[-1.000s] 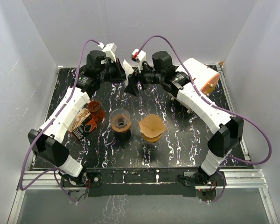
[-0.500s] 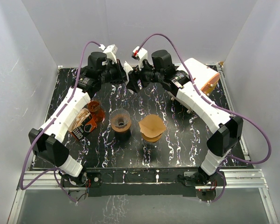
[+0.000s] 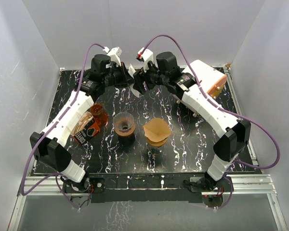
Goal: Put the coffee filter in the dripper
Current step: Place the coffee filter in the coffee dripper.
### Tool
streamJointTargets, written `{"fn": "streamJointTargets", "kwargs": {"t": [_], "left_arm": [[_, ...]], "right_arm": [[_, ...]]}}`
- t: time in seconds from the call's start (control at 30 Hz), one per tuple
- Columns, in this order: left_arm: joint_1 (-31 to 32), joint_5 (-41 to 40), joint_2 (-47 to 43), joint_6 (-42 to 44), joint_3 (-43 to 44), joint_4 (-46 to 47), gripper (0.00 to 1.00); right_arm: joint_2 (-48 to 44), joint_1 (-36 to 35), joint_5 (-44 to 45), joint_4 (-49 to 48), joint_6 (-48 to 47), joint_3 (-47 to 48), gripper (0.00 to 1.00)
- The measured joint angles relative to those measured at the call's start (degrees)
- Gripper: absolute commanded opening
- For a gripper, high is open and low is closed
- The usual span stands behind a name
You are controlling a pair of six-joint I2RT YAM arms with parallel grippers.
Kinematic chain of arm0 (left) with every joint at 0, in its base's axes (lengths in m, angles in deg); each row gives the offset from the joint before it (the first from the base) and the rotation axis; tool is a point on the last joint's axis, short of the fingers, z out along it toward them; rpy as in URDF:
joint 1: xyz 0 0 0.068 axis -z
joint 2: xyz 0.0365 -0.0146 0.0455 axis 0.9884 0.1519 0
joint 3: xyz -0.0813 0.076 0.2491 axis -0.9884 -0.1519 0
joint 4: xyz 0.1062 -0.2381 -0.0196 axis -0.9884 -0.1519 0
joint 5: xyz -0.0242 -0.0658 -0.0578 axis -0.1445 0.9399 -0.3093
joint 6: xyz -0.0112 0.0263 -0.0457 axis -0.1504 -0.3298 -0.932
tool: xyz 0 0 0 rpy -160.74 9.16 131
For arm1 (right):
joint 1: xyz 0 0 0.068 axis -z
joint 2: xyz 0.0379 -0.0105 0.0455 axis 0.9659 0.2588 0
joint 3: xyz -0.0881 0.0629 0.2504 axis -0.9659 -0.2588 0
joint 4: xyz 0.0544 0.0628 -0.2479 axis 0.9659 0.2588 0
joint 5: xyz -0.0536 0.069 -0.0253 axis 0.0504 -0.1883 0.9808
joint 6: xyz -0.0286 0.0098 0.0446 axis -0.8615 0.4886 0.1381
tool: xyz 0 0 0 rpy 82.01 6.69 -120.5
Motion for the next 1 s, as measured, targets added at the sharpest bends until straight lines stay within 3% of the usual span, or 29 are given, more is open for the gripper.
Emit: {"fn": "streamJointTargets", "kwargs": {"t": [0.5, 1.0], "left_arm": [[0.0, 1.0, 0.0, 0.9, -2.6, 1.6, 0.0], [0.0, 2.1, 0.0, 1.5, -3.4, 4.0, 0.0]], "right_arm": [[-0.4, 0.0, 4.3, 0.1, -1.0, -0.4, 0.6], [-0.4, 0.0, 6.5, 0.1, 1.2, -0.5, 0.3]]}}
